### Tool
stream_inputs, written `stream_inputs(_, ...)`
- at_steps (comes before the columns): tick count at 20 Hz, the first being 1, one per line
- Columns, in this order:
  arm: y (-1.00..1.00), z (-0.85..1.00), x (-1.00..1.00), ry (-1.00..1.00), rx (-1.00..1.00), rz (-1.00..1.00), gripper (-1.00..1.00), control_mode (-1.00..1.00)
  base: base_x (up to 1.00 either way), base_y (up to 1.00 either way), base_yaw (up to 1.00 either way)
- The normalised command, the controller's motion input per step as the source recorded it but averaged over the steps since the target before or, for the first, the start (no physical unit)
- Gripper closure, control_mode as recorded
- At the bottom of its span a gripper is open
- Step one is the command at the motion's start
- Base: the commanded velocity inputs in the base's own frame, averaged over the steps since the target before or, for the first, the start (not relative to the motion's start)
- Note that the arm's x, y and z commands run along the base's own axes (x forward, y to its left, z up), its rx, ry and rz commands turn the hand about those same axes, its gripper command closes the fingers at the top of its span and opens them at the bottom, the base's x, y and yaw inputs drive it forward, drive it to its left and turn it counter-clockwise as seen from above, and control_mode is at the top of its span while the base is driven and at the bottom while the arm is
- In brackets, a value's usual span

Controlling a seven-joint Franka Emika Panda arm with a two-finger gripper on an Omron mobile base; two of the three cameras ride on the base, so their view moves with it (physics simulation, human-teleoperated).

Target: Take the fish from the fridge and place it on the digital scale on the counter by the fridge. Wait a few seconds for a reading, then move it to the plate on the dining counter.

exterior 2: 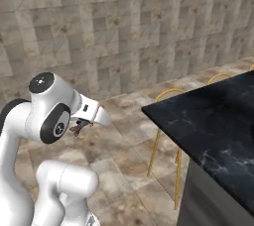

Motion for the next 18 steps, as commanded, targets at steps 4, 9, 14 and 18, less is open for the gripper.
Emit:
stream_inputs(4,0.00,0.00,0.00,0.00,0.00,0.00,1.00,1.00,0.75,1.00,-0.42)
stream_inputs(9,0.00,0.00,0.00,0.00,0.00,0.00,1.00,1.00,0.69,1.00,-0.42)
stream_inputs(14,0.00,0.00,0.00,0.00,0.00,0.00,1.00,1.00,0.63,1.00,-0.42)
stream_inputs(18,0.00,0.00,0.00,0.00,0.00,0.00,1.00,1.00,0.62,1.00,-0.42)
